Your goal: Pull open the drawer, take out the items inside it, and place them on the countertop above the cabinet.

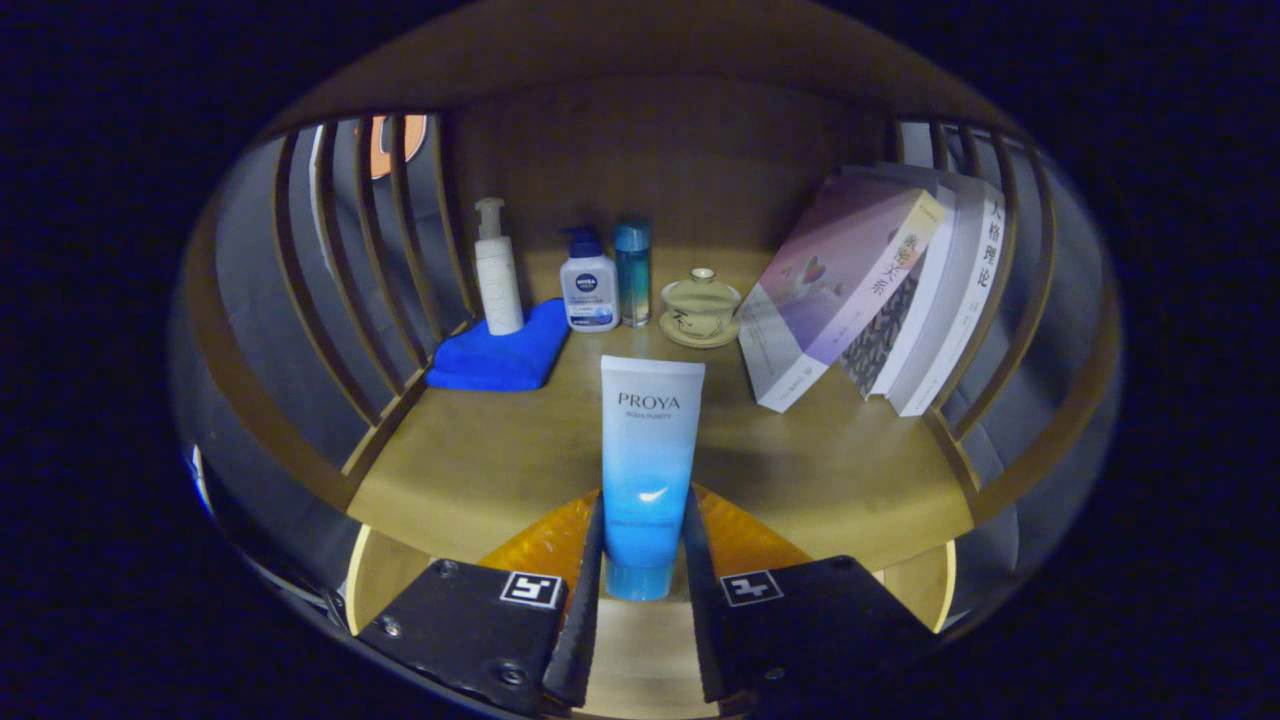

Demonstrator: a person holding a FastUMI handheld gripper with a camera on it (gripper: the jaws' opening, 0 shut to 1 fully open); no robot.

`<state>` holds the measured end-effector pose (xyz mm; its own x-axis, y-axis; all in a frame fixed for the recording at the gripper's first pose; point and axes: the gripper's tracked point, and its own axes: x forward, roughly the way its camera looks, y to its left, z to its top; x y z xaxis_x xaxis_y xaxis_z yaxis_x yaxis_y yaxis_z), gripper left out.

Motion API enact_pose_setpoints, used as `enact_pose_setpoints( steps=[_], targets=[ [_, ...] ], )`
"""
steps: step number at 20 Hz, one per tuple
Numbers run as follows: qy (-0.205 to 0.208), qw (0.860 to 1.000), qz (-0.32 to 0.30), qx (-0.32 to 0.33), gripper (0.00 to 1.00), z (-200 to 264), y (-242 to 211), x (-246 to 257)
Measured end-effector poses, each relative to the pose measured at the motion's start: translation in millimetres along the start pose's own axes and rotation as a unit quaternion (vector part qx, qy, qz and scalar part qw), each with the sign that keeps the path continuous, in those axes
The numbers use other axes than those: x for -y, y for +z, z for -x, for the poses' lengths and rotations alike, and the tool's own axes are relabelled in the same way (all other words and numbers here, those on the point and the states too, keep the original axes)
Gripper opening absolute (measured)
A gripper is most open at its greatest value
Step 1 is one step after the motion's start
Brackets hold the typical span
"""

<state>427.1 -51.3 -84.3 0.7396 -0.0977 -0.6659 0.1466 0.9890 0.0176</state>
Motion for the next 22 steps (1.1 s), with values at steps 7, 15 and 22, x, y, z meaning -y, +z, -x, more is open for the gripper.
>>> enact_pose_setpoints(
  steps=[7,15,22],
  targets=[
    [-0.033,0.999,0.009,-0.010,0.44,-36,-6,2],
    [-0.020,1.000,0.009,-0.004,0.52,-50,-7,-4],
    [-0.022,0.999,0.001,0.029,0.63,-6,-7,3]
  ],
)
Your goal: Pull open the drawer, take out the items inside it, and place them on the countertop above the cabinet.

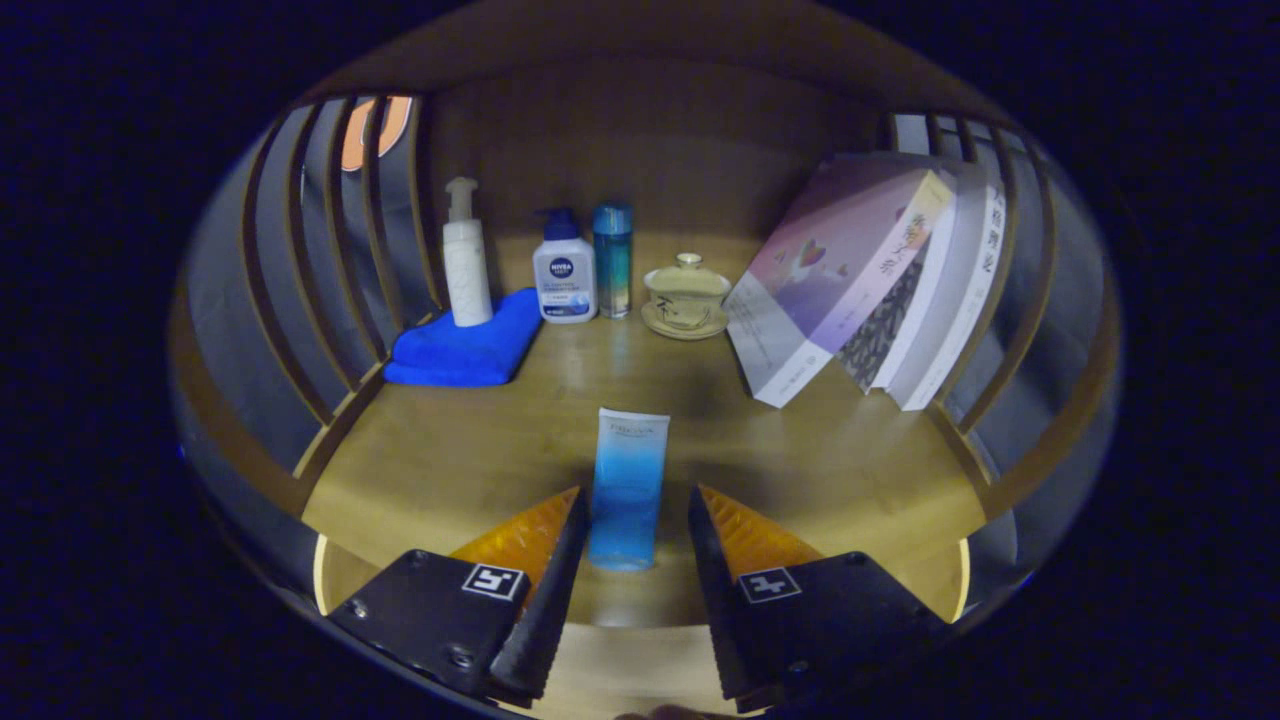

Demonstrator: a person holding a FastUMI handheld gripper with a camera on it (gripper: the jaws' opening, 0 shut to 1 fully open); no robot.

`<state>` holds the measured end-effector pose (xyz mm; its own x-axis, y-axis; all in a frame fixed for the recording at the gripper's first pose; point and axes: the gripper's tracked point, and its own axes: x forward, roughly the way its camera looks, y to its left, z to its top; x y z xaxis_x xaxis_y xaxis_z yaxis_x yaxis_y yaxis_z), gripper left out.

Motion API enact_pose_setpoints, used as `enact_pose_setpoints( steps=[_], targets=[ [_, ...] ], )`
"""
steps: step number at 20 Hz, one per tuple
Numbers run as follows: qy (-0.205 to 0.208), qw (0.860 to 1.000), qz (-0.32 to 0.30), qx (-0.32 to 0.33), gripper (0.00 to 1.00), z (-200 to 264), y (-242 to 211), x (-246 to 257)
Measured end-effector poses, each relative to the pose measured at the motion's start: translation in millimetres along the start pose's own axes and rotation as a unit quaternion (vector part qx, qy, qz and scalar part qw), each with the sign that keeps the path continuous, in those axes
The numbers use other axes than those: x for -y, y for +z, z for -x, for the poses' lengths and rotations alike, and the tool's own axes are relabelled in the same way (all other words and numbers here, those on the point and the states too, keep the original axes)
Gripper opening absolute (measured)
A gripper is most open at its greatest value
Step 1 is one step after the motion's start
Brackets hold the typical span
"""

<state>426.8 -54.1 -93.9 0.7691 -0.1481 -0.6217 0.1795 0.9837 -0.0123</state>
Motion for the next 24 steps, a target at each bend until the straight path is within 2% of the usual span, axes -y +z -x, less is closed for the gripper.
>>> enact_pose_setpoints(
  steps=[2,5,10,13,17,24],
  targets=[
    [-0.001,1.000,0.007,0.007,0.64,21,-5,2],
    [0.019,0.999,0.017,0.023,0.79,59,-14,-4],
    [0.045,0.995,0.036,0.081,0.80,138,-21,-20],
    [0.072,0.990,0.027,0.117,0.80,183,-30,-29],
    [0.081,0.983,0.027,0.163,0.99,228,-50,-26],
    [0.067,0.967,0.006,0.247,0.99,274,-87,-13]
  ],
)
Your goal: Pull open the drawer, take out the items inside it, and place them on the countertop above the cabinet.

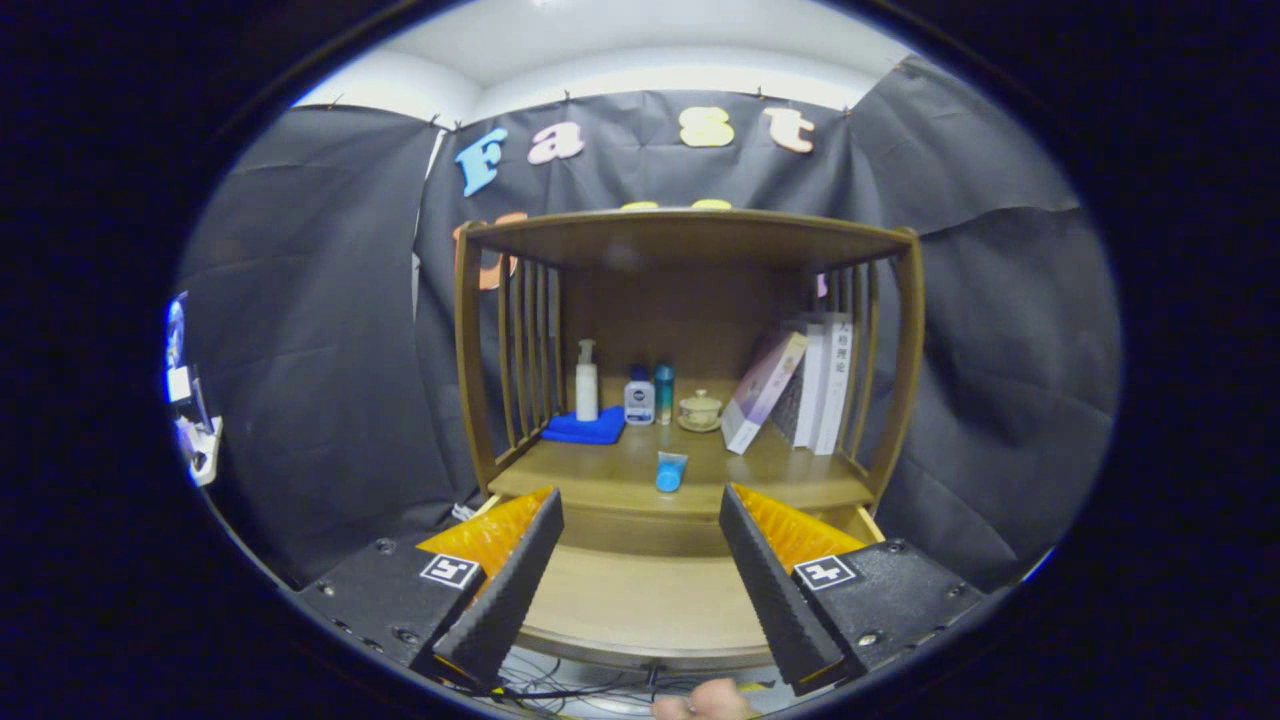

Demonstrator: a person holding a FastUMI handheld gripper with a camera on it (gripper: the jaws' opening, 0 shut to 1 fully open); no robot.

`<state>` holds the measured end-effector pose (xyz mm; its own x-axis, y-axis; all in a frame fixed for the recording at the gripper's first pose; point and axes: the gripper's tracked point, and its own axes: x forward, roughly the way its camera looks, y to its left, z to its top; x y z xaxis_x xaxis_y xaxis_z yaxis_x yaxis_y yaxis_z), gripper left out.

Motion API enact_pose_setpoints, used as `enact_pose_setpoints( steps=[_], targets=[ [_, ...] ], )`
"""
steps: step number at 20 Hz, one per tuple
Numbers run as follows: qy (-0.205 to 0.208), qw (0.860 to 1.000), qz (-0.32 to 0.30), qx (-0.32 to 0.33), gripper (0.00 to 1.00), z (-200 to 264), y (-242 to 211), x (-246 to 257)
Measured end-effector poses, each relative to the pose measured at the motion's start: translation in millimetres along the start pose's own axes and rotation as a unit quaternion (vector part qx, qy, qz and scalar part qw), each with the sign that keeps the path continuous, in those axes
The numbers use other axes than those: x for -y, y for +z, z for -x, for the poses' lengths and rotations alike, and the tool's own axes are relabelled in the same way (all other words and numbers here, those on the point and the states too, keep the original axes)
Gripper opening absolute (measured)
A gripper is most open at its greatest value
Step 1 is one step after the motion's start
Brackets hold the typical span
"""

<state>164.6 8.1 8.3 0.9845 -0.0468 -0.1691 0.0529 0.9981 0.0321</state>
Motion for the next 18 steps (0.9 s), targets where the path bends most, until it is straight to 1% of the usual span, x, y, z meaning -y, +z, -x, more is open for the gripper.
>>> enact_pose_setpoints(
  steps=[2,5,8,11,14,18],
  targets=[
    [-0.004,1.000,0.003,0.008,1.00,7,-17,0],
    [-0.021,1.000,0.001,0.009,1.00,16,-54,2],
    [-0.013,1.000,-0.004,0.008,1.00,21,-92,-6],
    [-0.012,1.000,0.002,0.013,1.00,24,-118,-6],
    [-0.006,1.000,-0.011,-0.004,1.00,20,-149,-6],
    [-0.010,1.000,-0.009,-0.002,1.00,15,-173,-3]
  ],
)
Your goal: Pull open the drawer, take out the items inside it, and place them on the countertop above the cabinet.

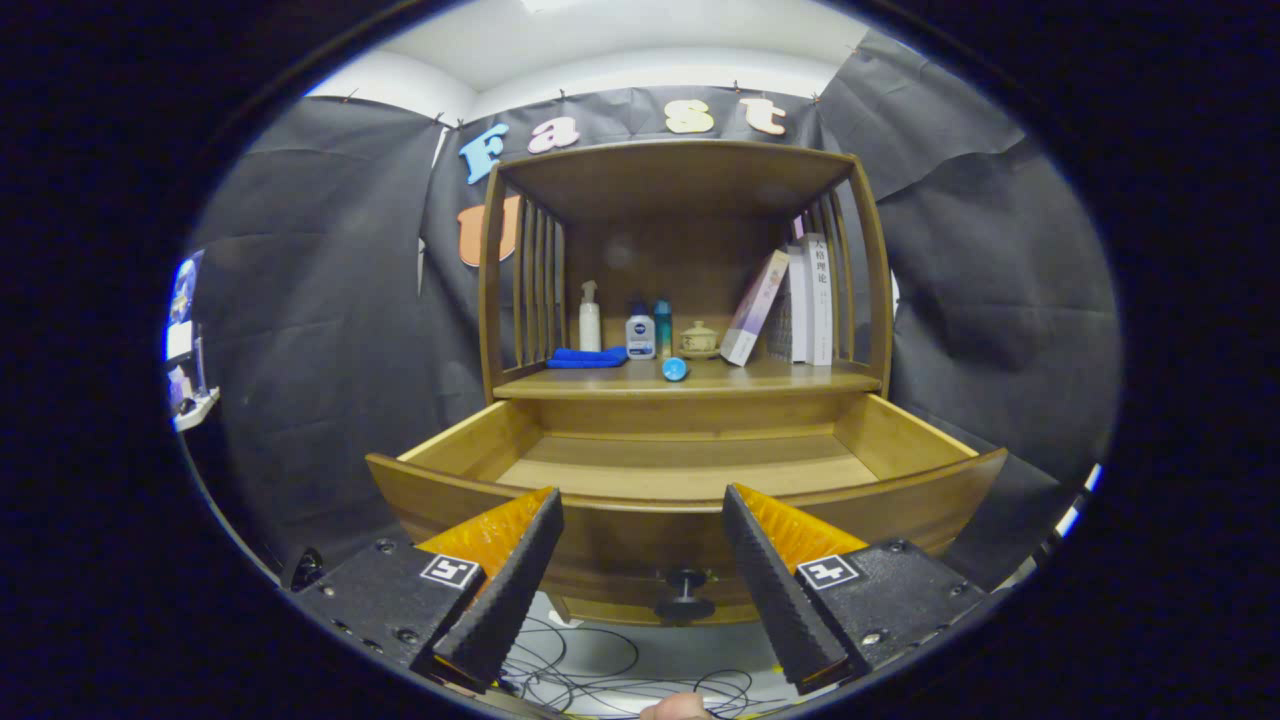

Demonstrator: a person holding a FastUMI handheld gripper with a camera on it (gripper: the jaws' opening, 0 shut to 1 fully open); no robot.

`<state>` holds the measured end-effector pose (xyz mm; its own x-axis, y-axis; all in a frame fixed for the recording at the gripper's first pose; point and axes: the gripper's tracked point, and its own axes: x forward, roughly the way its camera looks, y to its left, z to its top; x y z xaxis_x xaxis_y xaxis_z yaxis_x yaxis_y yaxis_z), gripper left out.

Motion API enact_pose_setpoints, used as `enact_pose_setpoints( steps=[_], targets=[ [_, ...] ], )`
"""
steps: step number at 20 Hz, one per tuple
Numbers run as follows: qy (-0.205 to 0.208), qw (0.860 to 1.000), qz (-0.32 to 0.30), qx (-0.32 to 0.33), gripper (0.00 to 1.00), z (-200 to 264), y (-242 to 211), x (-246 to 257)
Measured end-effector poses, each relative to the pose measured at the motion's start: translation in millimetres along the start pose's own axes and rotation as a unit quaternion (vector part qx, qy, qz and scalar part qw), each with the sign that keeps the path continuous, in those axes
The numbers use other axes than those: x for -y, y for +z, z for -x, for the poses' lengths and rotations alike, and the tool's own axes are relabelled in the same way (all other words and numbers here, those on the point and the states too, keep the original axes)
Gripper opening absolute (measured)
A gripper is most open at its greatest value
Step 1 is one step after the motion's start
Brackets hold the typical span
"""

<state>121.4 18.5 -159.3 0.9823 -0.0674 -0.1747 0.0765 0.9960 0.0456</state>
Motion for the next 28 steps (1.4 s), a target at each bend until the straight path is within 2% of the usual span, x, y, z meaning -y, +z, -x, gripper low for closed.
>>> enact_pose_setpoints(
  steps=[10,18,28],
  targets=[
    [-0.023,0.999,0.009,-0.028,1.00,-14,-63,13],
    [-0.043,0.998,0.023,-0.034,1.00,-28,-82,26],
    [-0.067,0.997,0.032,-0.023,1.00,-36,-81,29]
  ],
)
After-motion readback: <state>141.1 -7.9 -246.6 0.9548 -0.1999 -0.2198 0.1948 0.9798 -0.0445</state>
